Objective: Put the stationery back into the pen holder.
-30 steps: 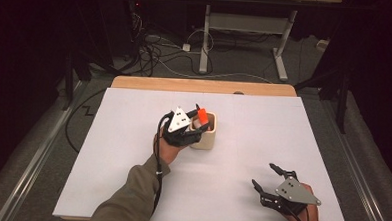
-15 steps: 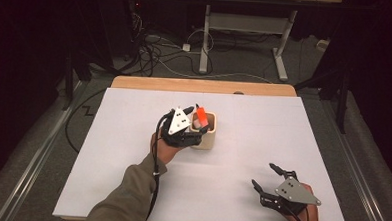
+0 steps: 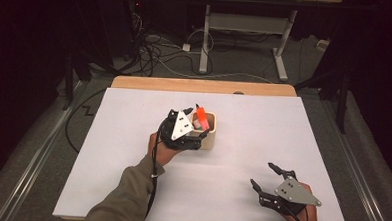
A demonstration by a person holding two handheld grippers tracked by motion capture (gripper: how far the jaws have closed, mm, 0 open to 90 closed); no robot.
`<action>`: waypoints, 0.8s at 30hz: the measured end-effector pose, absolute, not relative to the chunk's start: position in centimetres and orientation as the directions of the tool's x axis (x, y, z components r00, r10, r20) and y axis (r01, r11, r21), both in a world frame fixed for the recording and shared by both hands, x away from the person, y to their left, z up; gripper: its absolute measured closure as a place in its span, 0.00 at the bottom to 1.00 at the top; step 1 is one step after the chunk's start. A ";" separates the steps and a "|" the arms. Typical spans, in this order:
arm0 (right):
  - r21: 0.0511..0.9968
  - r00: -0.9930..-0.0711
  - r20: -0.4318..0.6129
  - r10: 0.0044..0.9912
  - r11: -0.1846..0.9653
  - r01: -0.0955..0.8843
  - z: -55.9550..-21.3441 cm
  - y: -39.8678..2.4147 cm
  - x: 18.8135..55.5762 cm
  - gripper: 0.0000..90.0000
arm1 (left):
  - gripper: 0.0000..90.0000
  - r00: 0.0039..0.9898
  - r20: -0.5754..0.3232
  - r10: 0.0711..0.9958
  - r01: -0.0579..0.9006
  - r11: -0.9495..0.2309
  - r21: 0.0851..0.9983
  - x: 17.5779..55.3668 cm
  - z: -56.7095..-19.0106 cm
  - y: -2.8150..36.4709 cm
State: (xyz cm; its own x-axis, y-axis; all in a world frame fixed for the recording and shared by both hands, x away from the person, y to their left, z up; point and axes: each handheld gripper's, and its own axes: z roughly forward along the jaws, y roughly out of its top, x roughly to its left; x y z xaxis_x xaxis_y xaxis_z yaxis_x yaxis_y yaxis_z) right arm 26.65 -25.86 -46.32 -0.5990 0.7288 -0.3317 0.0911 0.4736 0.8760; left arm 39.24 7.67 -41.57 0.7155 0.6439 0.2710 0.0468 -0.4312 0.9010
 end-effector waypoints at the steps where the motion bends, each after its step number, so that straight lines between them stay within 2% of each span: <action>1: 0.879 -0.601 -0.327 0.729 0.469 0.091 -46.3 -25.8 26.6 0.30 | 0.18 0.717 0.270 0.643 0.045 -0.429 0.902 39.2 -41.6 7.8; 13: 0.891 -0.606 -0.308 0.733 0.446 0.086 -46.2 -25.7 26.5 0.30 | 0.18 0.730 0.314 0.607 0.009 -0.468 0.884 37.3 -42.3 8.8; 24: 0.884 -0.604 -0.335 0.723 0.463 0.065 -45.9 -25.5 26.1 0.27 | 0.18 0.737 0.345 0.581 -0.011 -0.501 0.866 35.9 -42.0 9.4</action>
State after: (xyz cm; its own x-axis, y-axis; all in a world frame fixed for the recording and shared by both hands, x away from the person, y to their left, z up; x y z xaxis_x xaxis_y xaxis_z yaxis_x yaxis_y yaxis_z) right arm 26.13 -25.47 -45.89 -0.6039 0.7233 -0.3348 0.0649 0.4633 0.8838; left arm 35.88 9.35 -41.99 0.7369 0.5811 0.3453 -0.0108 -0.5007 0.8655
